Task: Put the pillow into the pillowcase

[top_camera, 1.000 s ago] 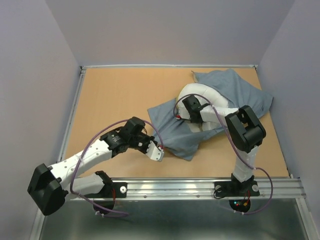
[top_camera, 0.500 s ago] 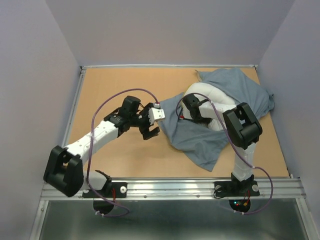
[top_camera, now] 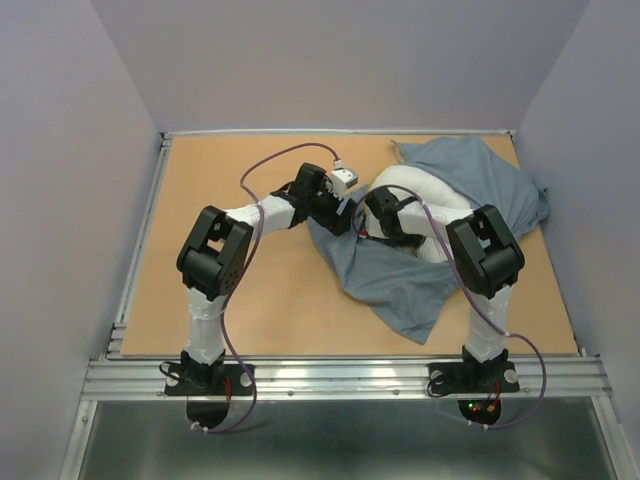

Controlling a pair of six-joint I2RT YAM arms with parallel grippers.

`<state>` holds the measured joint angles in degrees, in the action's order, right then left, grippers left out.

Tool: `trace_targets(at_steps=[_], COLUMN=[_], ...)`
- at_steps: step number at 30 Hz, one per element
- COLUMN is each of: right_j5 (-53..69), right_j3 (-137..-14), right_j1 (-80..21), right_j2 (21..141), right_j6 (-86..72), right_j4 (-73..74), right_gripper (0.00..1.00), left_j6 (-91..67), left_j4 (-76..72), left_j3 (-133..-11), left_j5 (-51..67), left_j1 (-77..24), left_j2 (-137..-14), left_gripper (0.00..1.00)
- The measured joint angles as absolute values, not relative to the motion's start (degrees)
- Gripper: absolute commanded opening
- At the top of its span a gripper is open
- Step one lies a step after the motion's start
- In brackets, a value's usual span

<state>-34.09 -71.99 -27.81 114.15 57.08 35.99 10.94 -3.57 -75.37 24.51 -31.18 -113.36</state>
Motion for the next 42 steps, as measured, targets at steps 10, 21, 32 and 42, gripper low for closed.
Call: trace_targets(at_steps=[10, 21, 32, 42], right_j5=[-32.8, -22.4, -8.6, -18.0], right_j3=[-73.1, -79.2, -94.1, -79.4], right_j1=[-27.4, -21.3, -20.1, -20.8], right_j2=[114.1, 112.9, 120.8, 114.5], right_j6=[55.2, 53.2, 43.8, 46.1], right_j4=[37.8, 42.3, 51.2, 33.8], right_gripper=[0.01, 0.0, 0.0, 0.01], left_j6=[10.0, 15.9, 23.5, 24.7], left_j4=[-0.1, 3.5, 9.1, 9.7], left_j3=[-80.7, -76.3, -76.3, -76.4], left_j5=[16.1, 20.6, 25.8, 28.7], left_j1=[-33.8, -20.5, -11.9, -11.1], left_j2=[-119.8, -111.9, -109.9, -109.9], left_gripper=[0.0, 0.0, 0.0, 0.0])
